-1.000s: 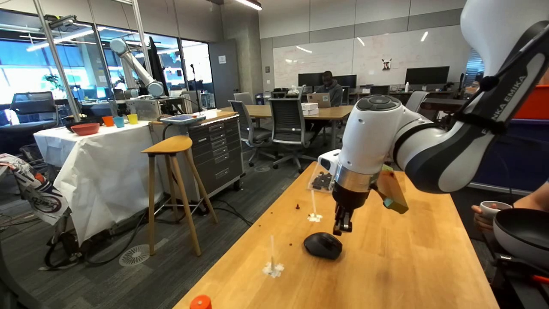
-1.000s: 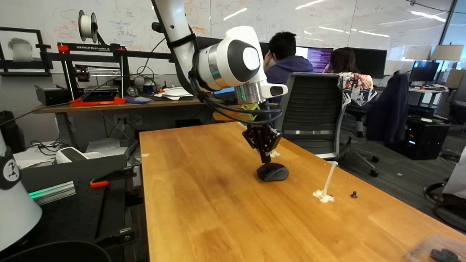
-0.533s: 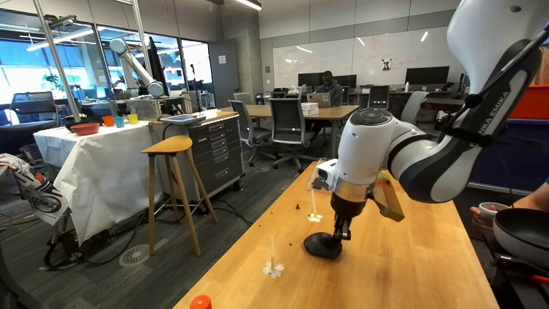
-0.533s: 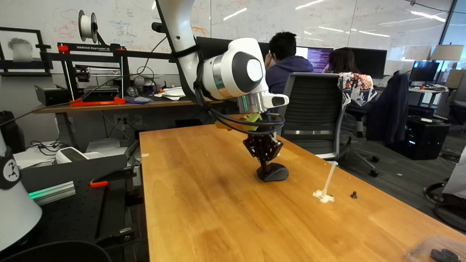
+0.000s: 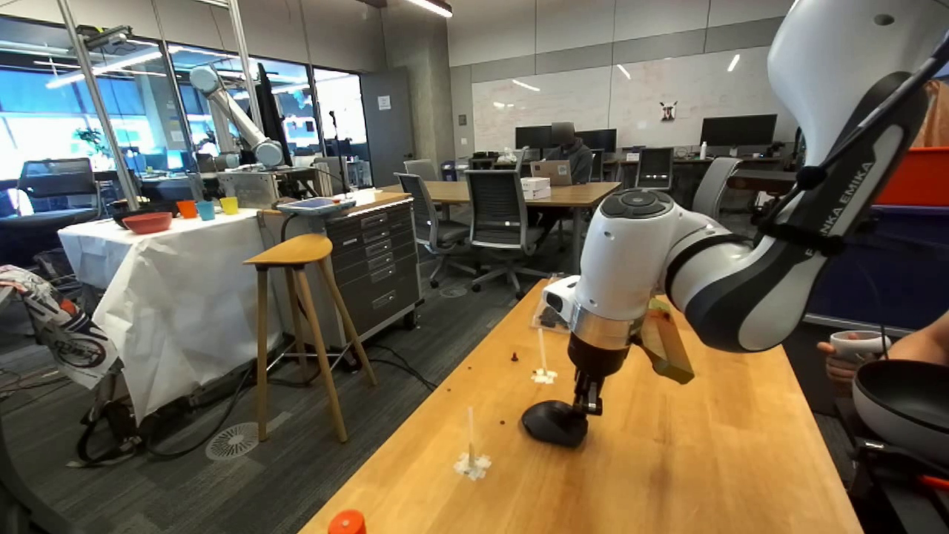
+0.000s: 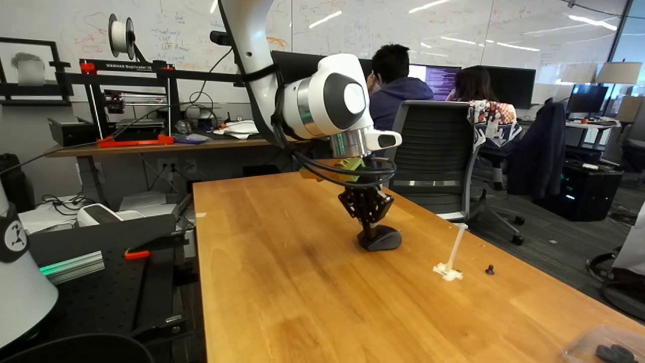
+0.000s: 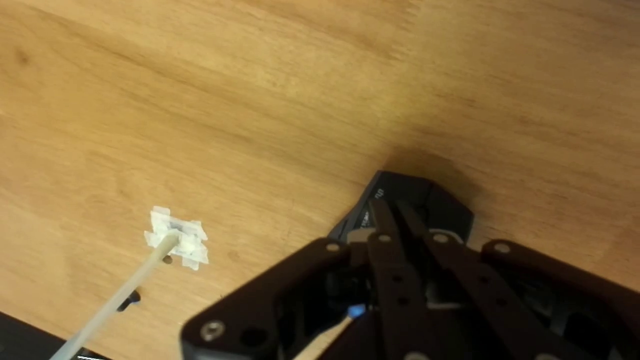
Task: Press the left button on the mouse.
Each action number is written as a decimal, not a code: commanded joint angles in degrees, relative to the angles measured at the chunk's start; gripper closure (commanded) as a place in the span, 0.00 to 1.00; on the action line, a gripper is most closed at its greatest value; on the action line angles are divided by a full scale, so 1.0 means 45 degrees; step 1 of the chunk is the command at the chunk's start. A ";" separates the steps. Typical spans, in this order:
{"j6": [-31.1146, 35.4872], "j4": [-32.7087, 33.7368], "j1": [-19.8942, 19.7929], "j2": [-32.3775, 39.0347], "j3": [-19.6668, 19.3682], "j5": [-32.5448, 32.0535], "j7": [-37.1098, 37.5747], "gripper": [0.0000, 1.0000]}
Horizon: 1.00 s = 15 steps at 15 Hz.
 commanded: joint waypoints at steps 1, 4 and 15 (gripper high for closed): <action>-0.0307 -0.0139 0.0112 -0.0335 0.0152 0.2107 -0.1410 0.90; -0.0735 -0.0272 0.0116 -0.0868 0.0288 0.3868 -0.2696 0.90; -0.5196 0.0015 -0.0427 -0.4228 0.1049 0.8278 -0.6539 0.89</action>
